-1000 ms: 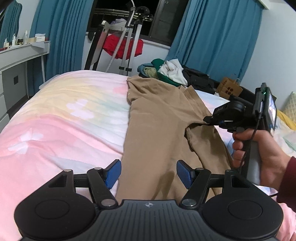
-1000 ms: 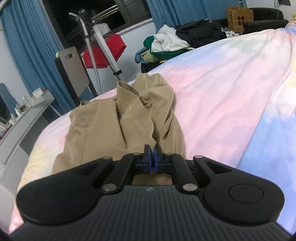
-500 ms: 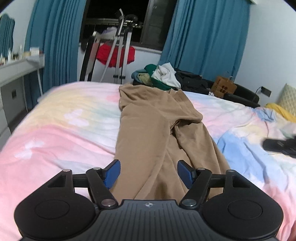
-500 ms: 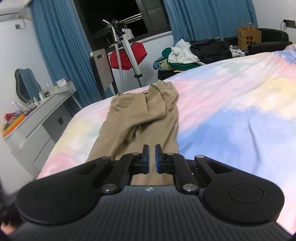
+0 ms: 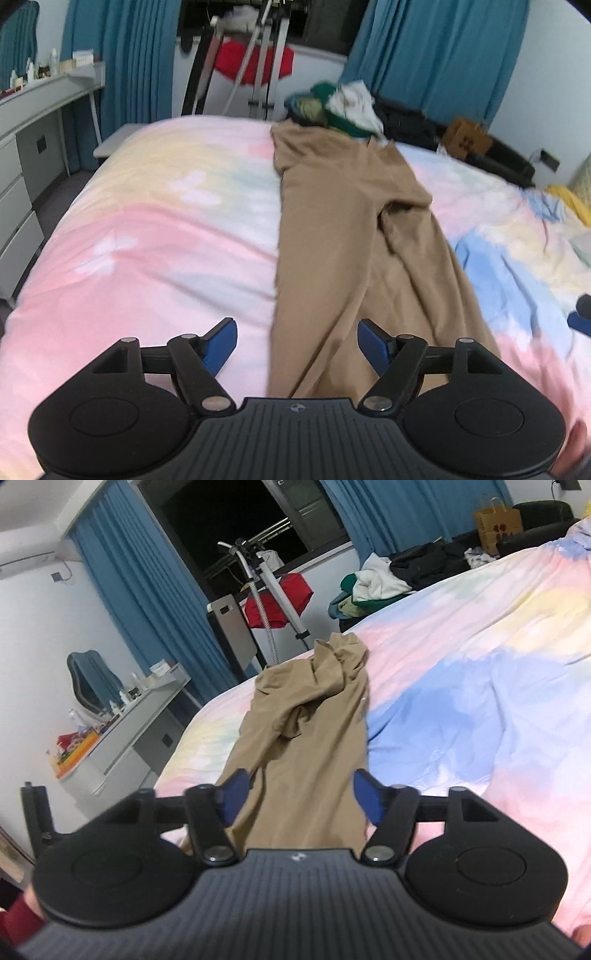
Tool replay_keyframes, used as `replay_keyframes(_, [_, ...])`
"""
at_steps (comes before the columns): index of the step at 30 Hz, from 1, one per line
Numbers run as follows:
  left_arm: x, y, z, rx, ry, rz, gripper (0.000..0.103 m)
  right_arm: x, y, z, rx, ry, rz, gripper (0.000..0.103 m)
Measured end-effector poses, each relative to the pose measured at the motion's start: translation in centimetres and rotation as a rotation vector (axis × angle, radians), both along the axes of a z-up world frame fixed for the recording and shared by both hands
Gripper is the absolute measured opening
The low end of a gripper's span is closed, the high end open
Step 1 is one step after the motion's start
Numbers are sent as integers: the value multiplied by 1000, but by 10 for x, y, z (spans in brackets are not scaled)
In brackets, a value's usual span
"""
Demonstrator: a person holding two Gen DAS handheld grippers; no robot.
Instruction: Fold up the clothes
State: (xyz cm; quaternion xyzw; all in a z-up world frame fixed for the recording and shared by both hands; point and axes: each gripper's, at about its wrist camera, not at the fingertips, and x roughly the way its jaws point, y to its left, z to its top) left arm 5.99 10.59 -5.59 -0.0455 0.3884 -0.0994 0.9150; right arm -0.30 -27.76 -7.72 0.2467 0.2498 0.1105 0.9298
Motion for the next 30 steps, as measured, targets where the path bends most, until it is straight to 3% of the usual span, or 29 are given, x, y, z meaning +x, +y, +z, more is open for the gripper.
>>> replay_keyframes(7, [0, 47, -4, -14, 188, -176, 74, 10, -15, -8, 98, 34, 5, 67])
replay_keyframes(13, [-4, 66, -12, -44, 319, -242, 74, 13, -16, -12, 105, 54, 11, 67])
replay_keyframes(16, [-8, 68, -14, -31, 365, -278, 67, 14, -14, -12, 99, 62, 22, 67])
replay_keyframes(18, [-11, 59, -16, 21, 394, -305, 62, 14, -14, -13, 95, 68, 27, 67])
replay_keyframes(19, [-13, 53, -16, 50, 405, -320, 52, 14, -13, -13, 91, 72, 28, 67])
replay_keyframes(21, [-22, 41, -10, 109, 396, -342, 40, 14, -12, -14, 80, 81, 30, 67])
replay_keyframes(23, [-32, 27, 0, 170, 371, -360, 13, 13, -11, -16, 68, 96, 28, 67])
replay_keyframes(24, [-38, 20, 5, 200, 358, -369, 8, 13, -11, -17, 66, 103, 26, 67])
replay_keyframes(30, [-79, -27, 46, 368, 233, -442, 3, 12, -14, -23, 83, 143, 17, 67])
